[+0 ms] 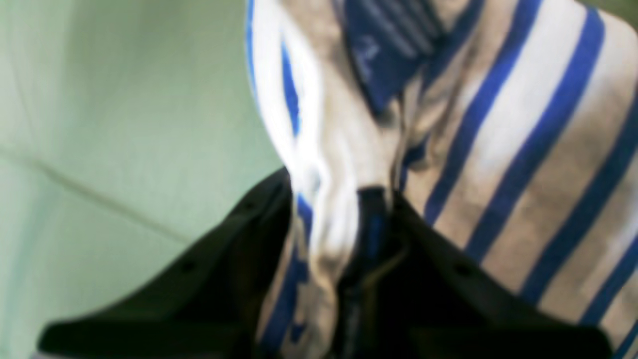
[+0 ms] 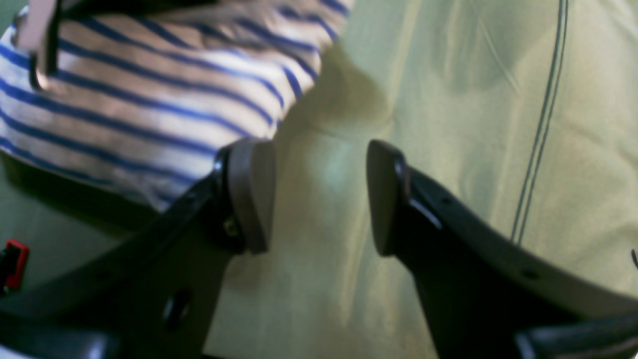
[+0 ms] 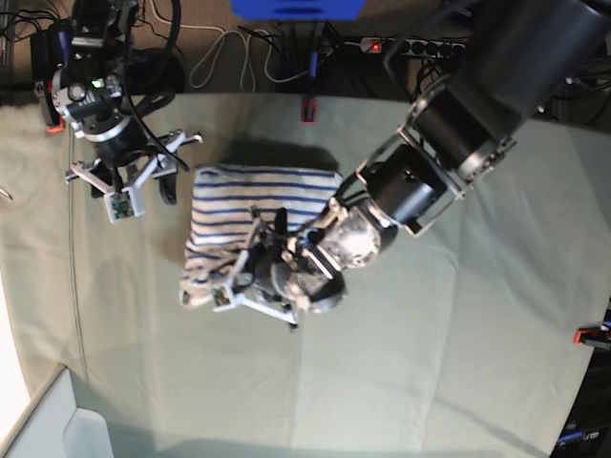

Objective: Layout the t-shirt on the table in an organized manner, then fold the t-shirt properly
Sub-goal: 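Tuck and square the folded shirt's edge with the left gripper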

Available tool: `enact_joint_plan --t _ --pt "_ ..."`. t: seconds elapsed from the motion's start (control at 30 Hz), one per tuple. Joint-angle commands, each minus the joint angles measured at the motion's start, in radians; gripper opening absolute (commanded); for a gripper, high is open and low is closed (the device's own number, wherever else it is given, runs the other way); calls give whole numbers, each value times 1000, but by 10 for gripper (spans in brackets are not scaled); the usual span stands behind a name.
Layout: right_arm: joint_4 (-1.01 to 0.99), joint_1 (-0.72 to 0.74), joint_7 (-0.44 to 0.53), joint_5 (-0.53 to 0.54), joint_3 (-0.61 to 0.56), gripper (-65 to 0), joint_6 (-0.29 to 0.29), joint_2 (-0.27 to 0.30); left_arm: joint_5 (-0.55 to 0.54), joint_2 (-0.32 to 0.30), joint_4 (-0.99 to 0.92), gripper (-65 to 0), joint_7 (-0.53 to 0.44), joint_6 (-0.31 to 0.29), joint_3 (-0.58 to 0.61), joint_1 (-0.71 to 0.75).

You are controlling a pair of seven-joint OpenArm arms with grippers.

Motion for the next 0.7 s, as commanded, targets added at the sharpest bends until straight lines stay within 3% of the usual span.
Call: enact_joint_plan --t 0.0,0.23,0.3,0.5,0.67 --pt "19 5 24 14 1 -347 3 4 6 9 14 -650 -9 7 -22 -31" --pt "17 13 24 14 -2 -346 3 4 7 13 6 -635 -14 7 -36 -28" --pt "17 13 24 14 -3 -346 3 4 7 13 6 -569 -8 8 -36 -28" --pt "17 10 24 14 -2 -346 3 4 6 5 20 -285 -12 14 -47 -80" --pt "19 5 24 14 -3 -346 3 4 7 3 98 -215 -5 7 -90 -125"
